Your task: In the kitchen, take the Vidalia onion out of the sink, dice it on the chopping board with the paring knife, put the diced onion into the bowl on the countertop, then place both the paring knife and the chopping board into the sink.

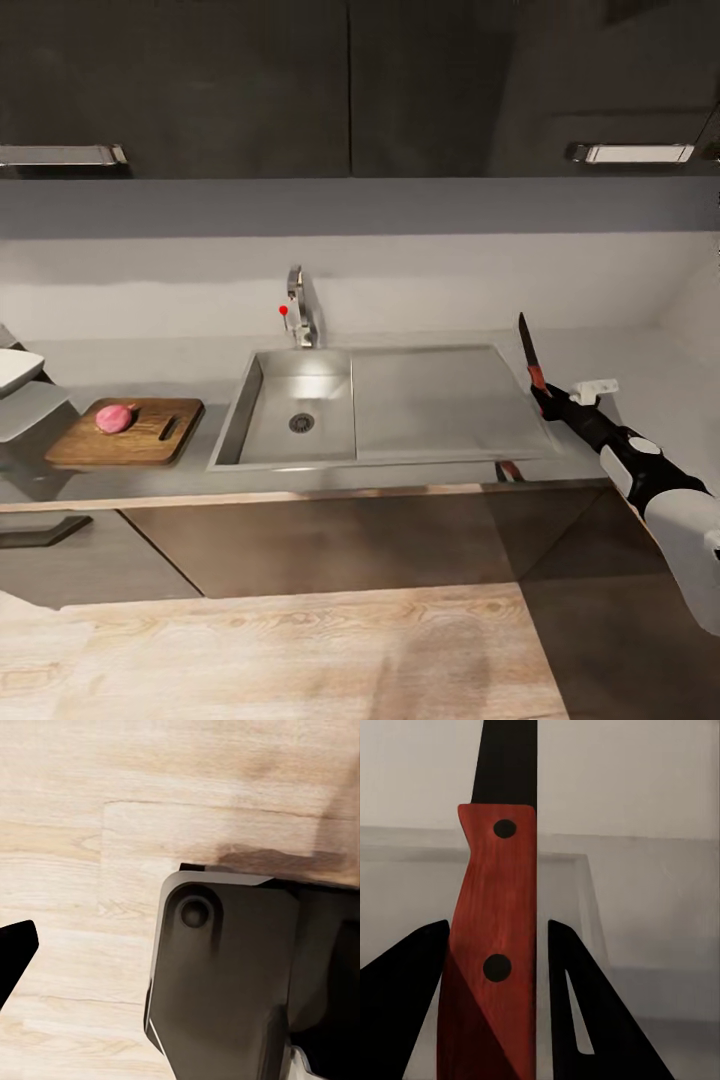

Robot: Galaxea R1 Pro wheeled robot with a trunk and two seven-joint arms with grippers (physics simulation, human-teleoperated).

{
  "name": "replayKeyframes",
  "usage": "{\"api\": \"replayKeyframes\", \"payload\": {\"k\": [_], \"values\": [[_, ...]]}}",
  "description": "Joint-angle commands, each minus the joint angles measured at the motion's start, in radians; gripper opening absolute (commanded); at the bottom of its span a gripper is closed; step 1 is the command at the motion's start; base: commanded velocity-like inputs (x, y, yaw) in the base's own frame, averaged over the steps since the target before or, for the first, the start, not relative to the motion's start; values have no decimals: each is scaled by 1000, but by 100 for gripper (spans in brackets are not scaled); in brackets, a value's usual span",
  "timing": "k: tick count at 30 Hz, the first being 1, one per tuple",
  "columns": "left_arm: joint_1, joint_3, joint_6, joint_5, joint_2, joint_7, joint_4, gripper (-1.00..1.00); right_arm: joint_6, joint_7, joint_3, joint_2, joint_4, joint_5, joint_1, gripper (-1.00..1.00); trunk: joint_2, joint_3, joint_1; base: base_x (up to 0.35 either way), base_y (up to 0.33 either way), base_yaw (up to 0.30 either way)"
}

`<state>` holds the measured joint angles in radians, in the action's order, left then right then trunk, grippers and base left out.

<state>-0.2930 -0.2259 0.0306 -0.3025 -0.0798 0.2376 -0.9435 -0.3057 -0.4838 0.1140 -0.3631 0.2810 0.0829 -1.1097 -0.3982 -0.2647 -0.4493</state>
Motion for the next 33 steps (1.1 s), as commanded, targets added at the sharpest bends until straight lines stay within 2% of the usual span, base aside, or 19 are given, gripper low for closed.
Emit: {"api": "replayKeyframes", "payload": {"k": [1,8,22,29,31,33], "values": [[0,-6,3,-10,-2,8,-1,100,1,-9,4,0,-2,9,-1,-100,-2,0,-1,0,0,0],[0,-6,3,-10,-2,8,-1,100,0,-9,4,1,-2,9,-1,-100,-2,11,-1,-31,51,0],[0,-6,3,-10,-2,8,-1,100,0,-9,4,8,-2,9,-1,-100,-2,34,-1,-9,276,0],[0,-6,3,-10,-2,8,-1,100,-1,-11,5,8,-1,10,-1,-100,-2,42,-1,0,79,0],[0,-6,3,-10,-2,8,-1,100,-15,-13,5,8,-1,14,-1,-100,-2,43,-1,0,6,0],[0,-6,3,-10,-2,8,-1,100,-74,-12,5,20,0,13,0,-100,-2,43,-1,0,3,0]]}}
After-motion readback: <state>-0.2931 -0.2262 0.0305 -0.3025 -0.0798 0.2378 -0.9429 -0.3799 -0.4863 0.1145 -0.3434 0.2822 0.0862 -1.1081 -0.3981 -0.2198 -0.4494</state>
